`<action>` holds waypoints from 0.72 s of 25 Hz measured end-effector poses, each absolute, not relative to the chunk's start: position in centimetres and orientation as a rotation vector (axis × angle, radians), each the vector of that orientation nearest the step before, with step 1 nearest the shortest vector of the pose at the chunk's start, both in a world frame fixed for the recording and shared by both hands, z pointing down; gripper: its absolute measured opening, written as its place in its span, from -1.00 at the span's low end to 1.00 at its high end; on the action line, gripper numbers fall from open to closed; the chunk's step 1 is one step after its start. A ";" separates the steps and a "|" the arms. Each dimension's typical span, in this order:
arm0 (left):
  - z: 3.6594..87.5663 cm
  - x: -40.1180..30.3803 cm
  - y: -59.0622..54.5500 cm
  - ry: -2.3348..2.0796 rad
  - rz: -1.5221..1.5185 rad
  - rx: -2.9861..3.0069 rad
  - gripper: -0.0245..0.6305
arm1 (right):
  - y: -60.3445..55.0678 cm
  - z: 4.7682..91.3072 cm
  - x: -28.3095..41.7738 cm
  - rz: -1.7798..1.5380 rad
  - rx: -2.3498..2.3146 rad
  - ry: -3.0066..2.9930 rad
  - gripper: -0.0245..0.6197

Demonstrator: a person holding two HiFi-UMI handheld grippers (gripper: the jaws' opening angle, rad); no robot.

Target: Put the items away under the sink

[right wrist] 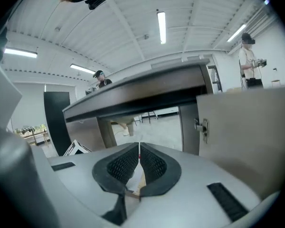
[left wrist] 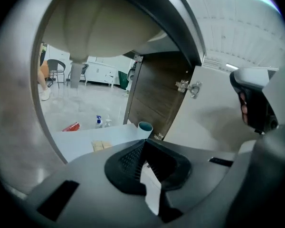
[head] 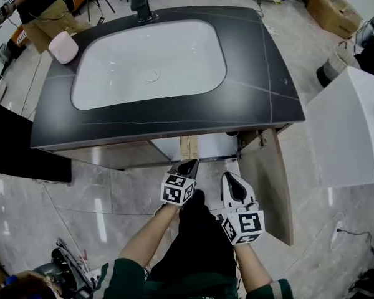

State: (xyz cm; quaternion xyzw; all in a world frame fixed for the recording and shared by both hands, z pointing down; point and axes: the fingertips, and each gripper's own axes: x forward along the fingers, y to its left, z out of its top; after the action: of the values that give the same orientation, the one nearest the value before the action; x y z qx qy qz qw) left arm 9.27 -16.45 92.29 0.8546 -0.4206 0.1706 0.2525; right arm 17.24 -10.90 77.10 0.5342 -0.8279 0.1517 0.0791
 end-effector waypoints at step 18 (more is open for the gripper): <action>48.5 6.2 -2.8 -1.216 0.455 2.414 -0.89 | 3.9 38.4 14.9 0.502 1.508 -2.490 -0.79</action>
State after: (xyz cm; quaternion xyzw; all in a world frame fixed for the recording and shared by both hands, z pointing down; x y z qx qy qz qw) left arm 6.24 -2.75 48.45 0.8630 -0.4349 0.1627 0.1990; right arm 14.94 3.91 38.37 0.5081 -0.8393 0.1692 0.0936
